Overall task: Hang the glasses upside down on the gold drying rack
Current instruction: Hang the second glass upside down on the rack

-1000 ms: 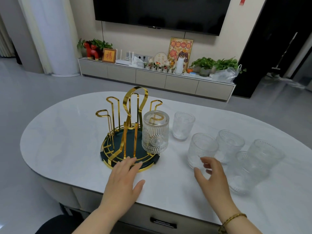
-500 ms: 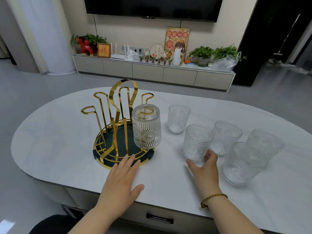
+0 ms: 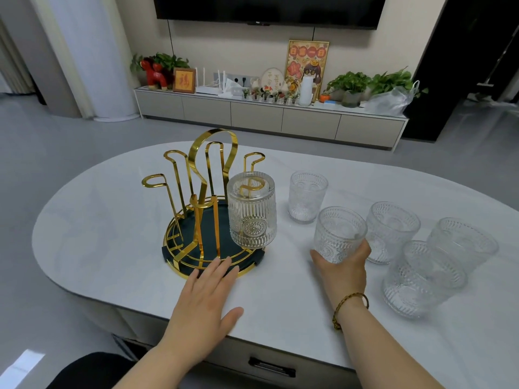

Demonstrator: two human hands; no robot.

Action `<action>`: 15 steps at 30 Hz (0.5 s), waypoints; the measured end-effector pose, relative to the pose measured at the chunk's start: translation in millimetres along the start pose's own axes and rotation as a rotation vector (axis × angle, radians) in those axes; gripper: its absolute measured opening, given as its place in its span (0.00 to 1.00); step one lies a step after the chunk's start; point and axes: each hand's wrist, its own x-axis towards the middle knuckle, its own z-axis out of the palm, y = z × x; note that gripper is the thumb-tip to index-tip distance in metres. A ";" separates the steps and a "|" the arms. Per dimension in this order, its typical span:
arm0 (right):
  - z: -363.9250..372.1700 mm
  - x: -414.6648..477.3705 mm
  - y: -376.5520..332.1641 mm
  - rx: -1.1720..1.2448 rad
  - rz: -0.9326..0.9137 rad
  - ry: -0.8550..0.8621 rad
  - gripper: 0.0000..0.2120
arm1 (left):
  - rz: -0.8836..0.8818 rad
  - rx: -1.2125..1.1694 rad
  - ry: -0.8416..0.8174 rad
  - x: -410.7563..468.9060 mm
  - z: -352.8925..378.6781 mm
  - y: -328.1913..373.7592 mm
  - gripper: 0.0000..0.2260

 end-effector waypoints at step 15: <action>-48.1 14.2 -71.4 0.109 -0.183 -0.249 0.33 | -0.052 -0.210 0.034 -9.2 -37.2 -1.8 0.16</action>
